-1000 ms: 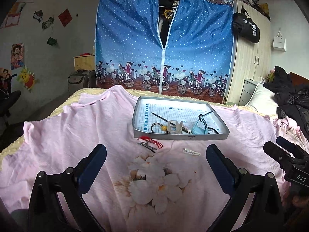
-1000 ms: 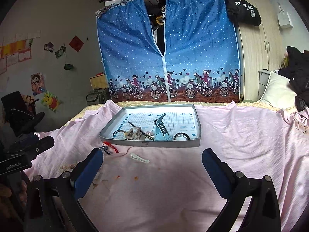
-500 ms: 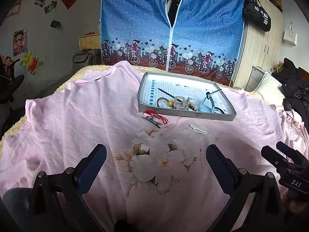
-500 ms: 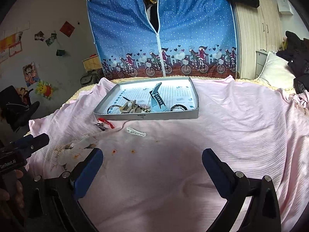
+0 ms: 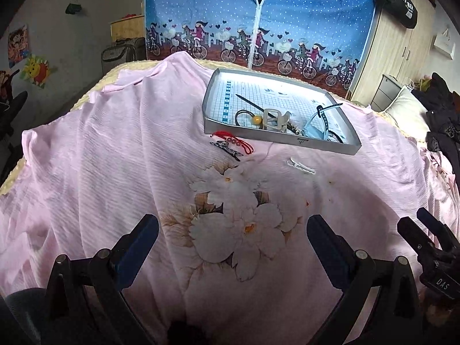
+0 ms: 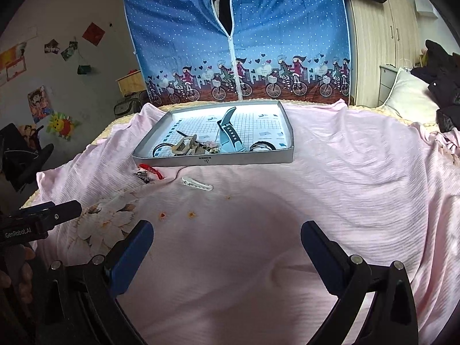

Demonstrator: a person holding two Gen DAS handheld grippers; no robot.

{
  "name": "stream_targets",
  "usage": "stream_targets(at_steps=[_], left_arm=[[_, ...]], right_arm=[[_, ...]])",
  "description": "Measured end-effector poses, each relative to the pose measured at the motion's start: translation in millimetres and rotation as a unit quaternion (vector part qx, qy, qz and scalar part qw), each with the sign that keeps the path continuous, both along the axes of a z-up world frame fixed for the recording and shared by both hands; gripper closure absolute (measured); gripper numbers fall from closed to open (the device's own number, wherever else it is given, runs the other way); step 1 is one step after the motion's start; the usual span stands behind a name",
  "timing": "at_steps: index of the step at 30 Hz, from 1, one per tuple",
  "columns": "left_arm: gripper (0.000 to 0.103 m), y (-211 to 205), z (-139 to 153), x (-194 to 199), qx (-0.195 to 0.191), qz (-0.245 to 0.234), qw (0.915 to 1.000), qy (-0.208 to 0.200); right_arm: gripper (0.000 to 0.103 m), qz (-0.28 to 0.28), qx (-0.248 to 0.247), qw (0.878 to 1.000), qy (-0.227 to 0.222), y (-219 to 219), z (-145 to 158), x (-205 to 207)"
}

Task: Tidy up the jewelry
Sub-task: 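Reach the right tool to the white hair clip while the left reaches the black beaded chain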

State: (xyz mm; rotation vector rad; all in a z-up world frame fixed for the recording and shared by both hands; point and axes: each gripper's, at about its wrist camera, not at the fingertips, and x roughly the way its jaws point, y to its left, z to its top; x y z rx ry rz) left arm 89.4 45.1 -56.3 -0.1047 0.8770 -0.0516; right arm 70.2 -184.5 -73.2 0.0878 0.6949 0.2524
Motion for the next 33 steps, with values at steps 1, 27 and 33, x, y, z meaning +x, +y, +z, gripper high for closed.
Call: stream_targets(at_steps=[1, 27, 33], left_arm=[[0.002, 2, 0, 5, -0.006, -0.003, 0.9999, 0.009], [0.059, 20, -54, 156, -0.025, -0.081, 0.9888, 0.122], [0.059, 21, -68, 172, -0.003, -0.076, 0.9896, 0.122]], right_arm=[[0.000, 0.002, 0.006, 1.000, 0.007, -1, -1, 2], [0.041, 0.167, -0.007, 0.981, 0.104, 41, -65, 156], [0.048, 0.204, -0.016, 0.974, 0.102, 60, -79, 171]])
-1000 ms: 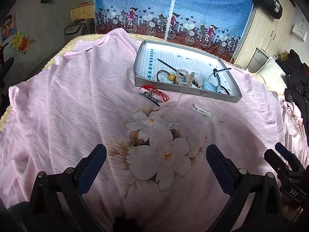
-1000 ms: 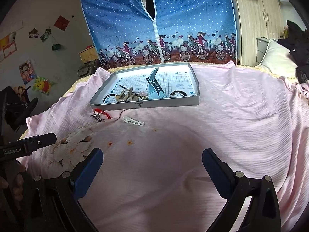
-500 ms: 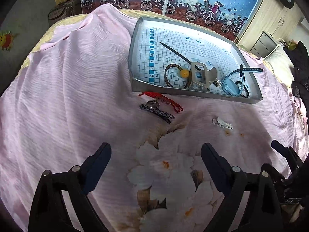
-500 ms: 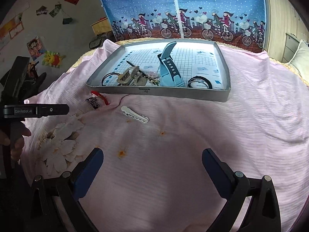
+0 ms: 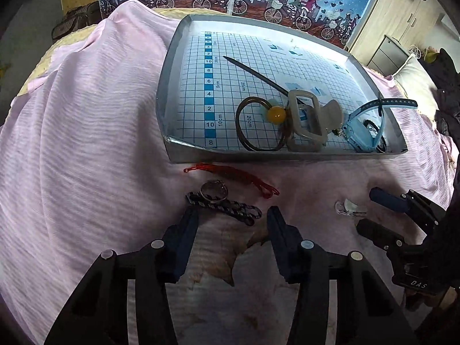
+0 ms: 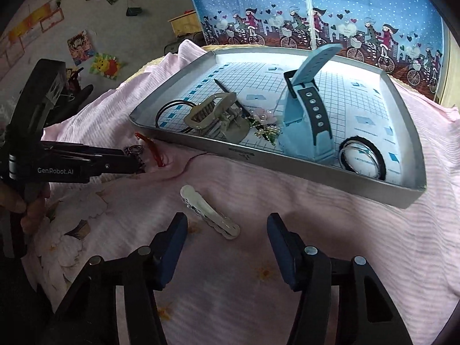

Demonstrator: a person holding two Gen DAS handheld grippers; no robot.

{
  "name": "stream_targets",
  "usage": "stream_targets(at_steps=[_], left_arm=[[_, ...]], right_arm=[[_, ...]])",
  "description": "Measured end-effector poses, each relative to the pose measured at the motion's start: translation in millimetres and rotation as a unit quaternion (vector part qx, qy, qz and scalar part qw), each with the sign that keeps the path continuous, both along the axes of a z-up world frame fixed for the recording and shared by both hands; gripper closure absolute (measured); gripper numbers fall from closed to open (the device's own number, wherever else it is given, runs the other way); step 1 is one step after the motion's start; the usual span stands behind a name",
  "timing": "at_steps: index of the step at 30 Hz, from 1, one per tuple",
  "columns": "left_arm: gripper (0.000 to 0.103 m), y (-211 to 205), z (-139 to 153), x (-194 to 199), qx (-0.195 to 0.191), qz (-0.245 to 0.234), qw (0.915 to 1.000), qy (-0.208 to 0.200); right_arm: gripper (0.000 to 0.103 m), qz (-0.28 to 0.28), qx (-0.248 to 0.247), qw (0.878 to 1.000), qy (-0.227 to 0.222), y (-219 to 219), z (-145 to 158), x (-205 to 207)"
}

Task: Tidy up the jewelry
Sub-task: 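Reach the right tool to the white hair clip while the left reaches the black beaded chain, then grasp the white hair clip with the right tool while the left grasps the black beaded chain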

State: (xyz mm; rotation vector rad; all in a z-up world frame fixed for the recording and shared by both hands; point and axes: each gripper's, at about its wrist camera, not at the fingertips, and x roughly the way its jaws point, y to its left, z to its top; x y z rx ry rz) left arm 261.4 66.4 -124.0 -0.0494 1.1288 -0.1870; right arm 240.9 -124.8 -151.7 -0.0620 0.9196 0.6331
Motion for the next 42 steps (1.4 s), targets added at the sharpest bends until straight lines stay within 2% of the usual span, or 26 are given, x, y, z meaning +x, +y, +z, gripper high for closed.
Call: stream_targets(at_steps=[9, 14, 16, 18, 26, 36, 39, 42], left_arm=[[0.060, -4, -8, 5, 0.035, -0.016, 0.9992, -0.015], [0.074, -2, -9, 7, 0.038, -0.007, 0.9992, -0.013], [0.083, 1, -9, 8, 0.035, -0.005, 0.9994, -0.008], [0.086, 2, -8, 8, 0.029, -0.004, 0.9996, -0.005], [0.090, -2, -7, 2, -0.009, -0.016, 0.9996, 0.022], [0.090, -5, -2, -9, -0.072, -0.024, 0.9949, 0.066], [0.091, 0, -1, -8, -0.108, -0.016, 0.9910, 0.077], [0.092, 4, 4, -12, -0.127, -0.013, 0.9886, 0.079]], right_arm=[[0.052, 0.012, 0.016, 1.000, 0.008, 6, -8, 13], [0.062, 0.021, 0.010, 1.000, 0.000, 10, -5, 9], [0.066, 0.026, 0.008, 1.000, -0.002, 12, -5, 8], [0.069, 0.028, 0.007, 1.000, -0.003, 14, -6, 7], [0.087, 0.041, 0.010, 0.999, 0.006, 18, -7, 4], [0.090, 0.026, 0.025, 0.999, 0.029, 18, -8, 3], [0.090, 0.022, 0.042, 0.998, 0.036, 15, -9, 2], [0.090, 0.016, 0.058, 0.997, 0.042, 11, -9, 3]])
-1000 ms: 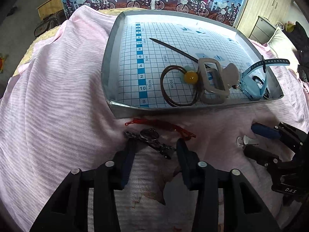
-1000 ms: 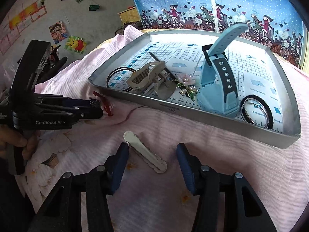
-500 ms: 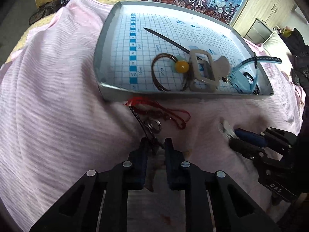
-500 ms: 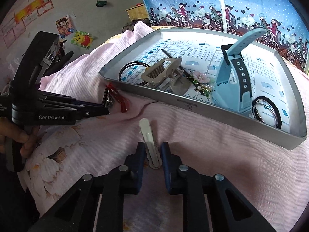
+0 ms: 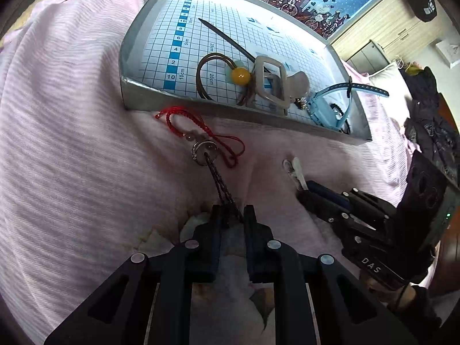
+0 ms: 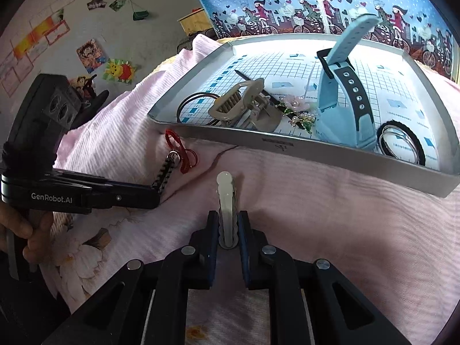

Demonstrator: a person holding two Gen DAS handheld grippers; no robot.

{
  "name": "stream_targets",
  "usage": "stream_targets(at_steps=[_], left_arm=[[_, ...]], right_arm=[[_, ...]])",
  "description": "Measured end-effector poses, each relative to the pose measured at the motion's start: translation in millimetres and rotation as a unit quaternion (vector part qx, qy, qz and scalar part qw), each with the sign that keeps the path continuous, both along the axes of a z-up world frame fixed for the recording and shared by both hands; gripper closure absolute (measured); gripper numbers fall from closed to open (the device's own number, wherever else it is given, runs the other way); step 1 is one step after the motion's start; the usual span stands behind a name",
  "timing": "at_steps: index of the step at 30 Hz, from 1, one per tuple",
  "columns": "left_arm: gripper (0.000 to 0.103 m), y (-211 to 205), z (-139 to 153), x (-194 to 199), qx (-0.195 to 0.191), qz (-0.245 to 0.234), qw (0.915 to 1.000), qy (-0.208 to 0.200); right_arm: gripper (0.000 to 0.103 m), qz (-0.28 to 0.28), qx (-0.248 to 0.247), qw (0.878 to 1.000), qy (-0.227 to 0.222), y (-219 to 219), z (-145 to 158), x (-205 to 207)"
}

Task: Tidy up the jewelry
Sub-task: 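Grasp the white hair clip with the right tool while the left grasps the black beaded chain, then lower the white clip into the tray with the right tool while the left drops the chain there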

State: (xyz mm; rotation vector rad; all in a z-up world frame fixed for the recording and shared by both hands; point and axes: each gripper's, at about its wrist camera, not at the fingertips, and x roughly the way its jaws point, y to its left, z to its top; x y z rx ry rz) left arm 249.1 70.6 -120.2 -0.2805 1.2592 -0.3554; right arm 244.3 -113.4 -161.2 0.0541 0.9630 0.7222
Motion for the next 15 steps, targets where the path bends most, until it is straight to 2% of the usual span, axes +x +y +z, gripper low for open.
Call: stream_targets(at_steps=[10, 15], left_arm=[[0.092, -7, 11, -7, -0.014, -0.019, 0.9996, -0.013], [0.092, -5, 17, -8, -0.038, -0.010, 0.9990, -0.020]], right_arm=[[0.090, -0.003, 0.014, 0.999, -0.032, 2, 9, -6], [0.090, -0.024, 0.026, 0.998, -0.046, -4, 15, -4]])
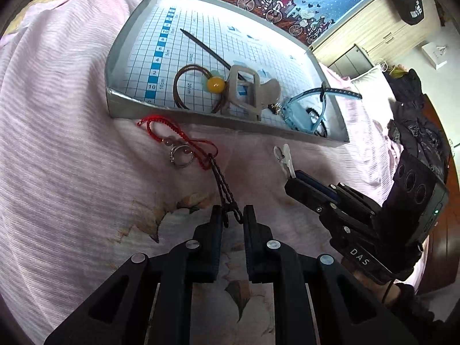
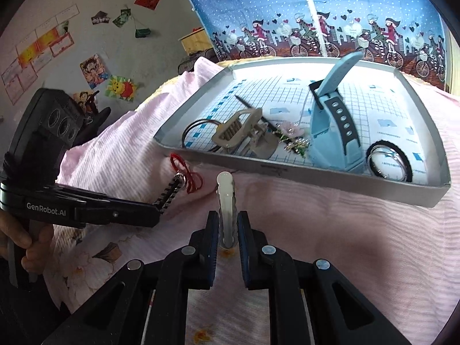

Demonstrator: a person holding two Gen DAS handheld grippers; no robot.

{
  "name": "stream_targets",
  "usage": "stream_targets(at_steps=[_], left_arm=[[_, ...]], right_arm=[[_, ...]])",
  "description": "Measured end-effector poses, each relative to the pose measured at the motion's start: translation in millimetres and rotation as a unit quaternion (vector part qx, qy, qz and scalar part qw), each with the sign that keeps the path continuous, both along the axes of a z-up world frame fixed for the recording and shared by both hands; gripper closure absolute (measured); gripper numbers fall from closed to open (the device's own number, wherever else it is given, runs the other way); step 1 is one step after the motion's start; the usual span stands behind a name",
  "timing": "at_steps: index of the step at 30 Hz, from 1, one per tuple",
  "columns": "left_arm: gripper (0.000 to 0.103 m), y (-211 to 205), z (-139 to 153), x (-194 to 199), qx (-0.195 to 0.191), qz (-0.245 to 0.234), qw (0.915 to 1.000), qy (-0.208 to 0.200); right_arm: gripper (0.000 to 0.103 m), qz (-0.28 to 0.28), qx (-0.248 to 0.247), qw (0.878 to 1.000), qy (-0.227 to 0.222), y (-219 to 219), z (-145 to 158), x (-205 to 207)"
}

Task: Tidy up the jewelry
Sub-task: 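Lower the white clip into the tray with the right tool while the left drops the chain there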

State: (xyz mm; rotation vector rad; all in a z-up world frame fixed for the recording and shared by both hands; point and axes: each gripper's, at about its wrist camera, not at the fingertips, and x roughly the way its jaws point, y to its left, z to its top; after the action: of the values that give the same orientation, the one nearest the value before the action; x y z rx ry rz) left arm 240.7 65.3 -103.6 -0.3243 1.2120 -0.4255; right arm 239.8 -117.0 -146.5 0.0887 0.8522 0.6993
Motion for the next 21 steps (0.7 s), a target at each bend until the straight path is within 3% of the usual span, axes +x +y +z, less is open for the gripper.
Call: stream_targets(at_steps=[5, 11, 15, 21], left_arm=[[0.092, -2, 23, -4, -0.012, 0.000, 0.9983, -0.057], [0.092, -10, 47, 1, -0.001, 0.016, 0.9881, -0.153], [0.092, -22, 47, 15, 0.043, 0.017, 0.9765, -0.211], [0.092, -34, 24, 39, 0.074, 0.009, 0.9718, -0.224]], right_arm=[[0.090, -0.015, 0.007, 1.000, -0.023, -5, 9, -1], [0.090, -0.035, 0.008, 0.998, -0.047, -7, 22, 2], [0.090, -0.061, 0.011, 0.996, -0.065, -5, 32, 10], [0.090, -0.104, 0.004, 0.992, -0.069, 2, 31, 35]])
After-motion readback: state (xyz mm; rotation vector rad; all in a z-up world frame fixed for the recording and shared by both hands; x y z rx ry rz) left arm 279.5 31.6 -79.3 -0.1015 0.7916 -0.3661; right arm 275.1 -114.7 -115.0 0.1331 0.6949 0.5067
